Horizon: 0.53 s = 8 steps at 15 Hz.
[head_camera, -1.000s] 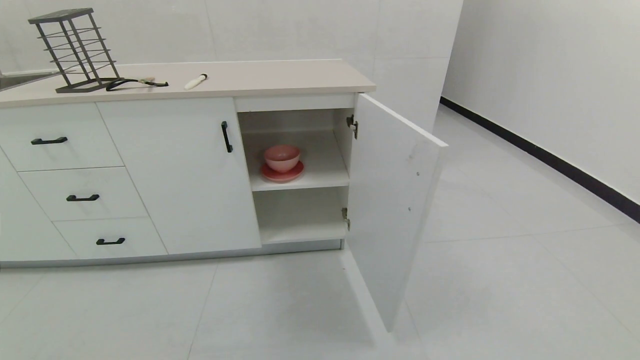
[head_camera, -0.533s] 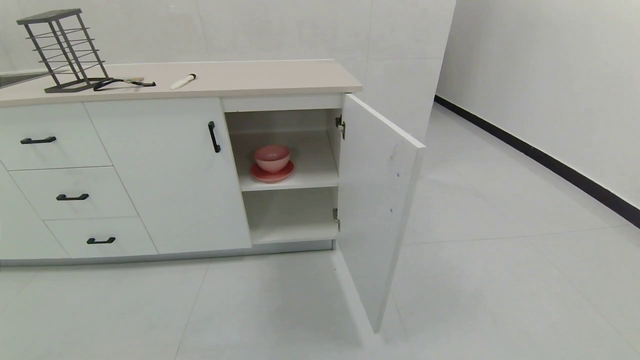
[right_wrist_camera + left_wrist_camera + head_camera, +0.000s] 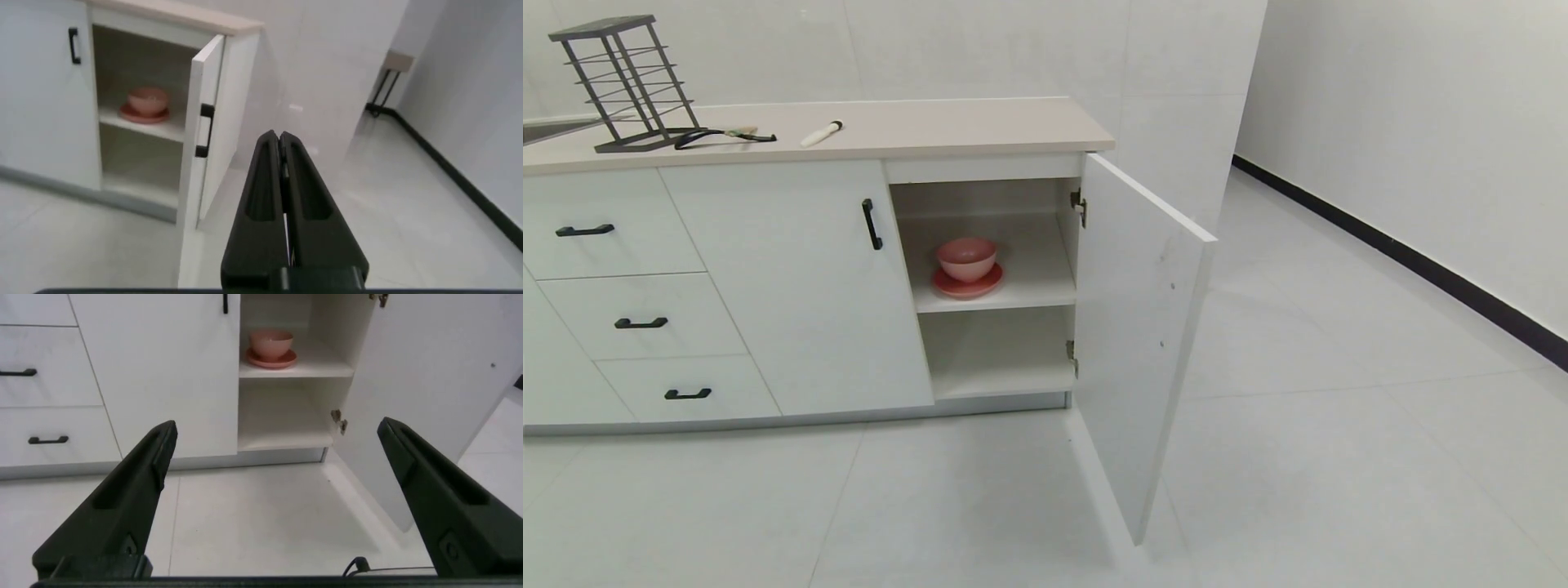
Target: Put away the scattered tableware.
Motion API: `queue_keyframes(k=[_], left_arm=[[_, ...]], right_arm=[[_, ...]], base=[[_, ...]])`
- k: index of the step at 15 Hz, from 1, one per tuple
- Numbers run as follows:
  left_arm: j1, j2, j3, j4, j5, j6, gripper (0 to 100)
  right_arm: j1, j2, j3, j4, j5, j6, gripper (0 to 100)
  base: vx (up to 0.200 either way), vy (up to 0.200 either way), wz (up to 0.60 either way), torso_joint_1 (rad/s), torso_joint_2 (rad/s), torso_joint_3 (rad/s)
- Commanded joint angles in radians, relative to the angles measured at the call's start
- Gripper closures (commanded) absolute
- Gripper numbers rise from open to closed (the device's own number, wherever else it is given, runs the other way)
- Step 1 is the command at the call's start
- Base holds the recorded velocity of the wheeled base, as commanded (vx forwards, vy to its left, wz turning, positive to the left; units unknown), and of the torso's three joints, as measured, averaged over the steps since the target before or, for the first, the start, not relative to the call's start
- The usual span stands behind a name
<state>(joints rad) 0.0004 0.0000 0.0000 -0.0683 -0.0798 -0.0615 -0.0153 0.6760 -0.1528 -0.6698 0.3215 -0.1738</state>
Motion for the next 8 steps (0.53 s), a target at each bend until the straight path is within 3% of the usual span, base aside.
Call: queue_keyframes(k=[1,4,8], left_arm=[[0.001,0.000,0.000,-0.001,0.000,0.000,0],[0.001,0.000,0.000,-0.001,0.000,-0.001,0],[0.001,0.000,0.000,-0.001,0.000,0.002,0]], right_arm=[[0.054,0.516,-0.048,-0.254,0.048,-0.019,100],[0.067,0.711,-0.106,-0.392,0.050,-0.021,100],[0.121,0.850,-0.169,-0.402,0.050,-0.016,100]], base=[[0.000,0.000,0.00,0.000,0.00,0.000],[0.000,0.000,0.00,0.000,0.00,0.000],[0.000,0.000,0.00,0.000,0.00,0.000]])
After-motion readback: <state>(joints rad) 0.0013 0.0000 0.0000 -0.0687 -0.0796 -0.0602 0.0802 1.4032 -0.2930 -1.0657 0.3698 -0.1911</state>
